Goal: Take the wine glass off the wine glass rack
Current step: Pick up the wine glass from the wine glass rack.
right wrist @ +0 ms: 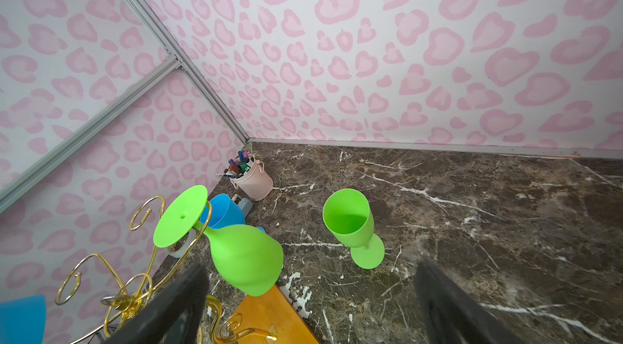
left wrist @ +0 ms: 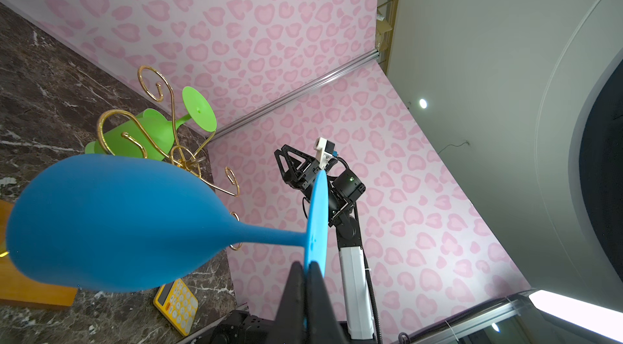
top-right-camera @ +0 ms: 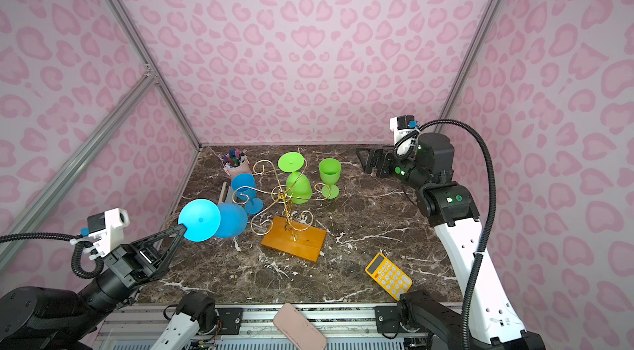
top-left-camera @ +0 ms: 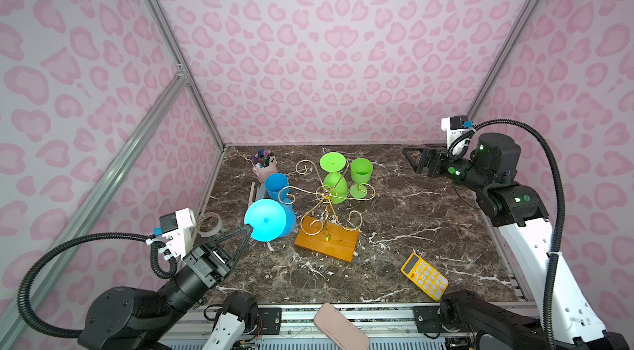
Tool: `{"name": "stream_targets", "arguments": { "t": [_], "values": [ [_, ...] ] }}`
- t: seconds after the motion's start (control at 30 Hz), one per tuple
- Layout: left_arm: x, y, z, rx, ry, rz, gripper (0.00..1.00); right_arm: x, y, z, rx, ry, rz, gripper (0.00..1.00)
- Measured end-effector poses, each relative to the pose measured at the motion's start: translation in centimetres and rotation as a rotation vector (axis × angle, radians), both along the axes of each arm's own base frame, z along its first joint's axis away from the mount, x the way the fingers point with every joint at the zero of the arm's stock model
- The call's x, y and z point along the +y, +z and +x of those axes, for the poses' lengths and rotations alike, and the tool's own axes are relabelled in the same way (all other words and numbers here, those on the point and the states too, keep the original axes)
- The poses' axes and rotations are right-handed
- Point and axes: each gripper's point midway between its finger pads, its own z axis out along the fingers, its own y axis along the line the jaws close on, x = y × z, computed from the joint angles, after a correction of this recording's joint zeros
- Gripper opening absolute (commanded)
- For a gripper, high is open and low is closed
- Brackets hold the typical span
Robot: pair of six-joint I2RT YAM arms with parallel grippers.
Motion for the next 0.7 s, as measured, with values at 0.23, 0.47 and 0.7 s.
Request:
{"name": "stream_targets", "arguments": {
  "t": [0.23,0.47,0.7],
  "values": [
    [0.4,1.0,-0.8,-0.038,0.005,-0.019,0.04,0.0,0.2,-0.2,-0.005,0.002,0.003,0.97],
    [0.3,3.0,-1.0,-0.078,-0.003,-0.044,0.03,0.0,0.3,-0.3,-0.007,0.002,0.003,0.97],
    [0.1,5.0,-0.8,-0.139,-0.014,-0.06,0.04,0.1,0.6,-0.3,-0.01,0.009,0.006,0.97]
  ]
}}
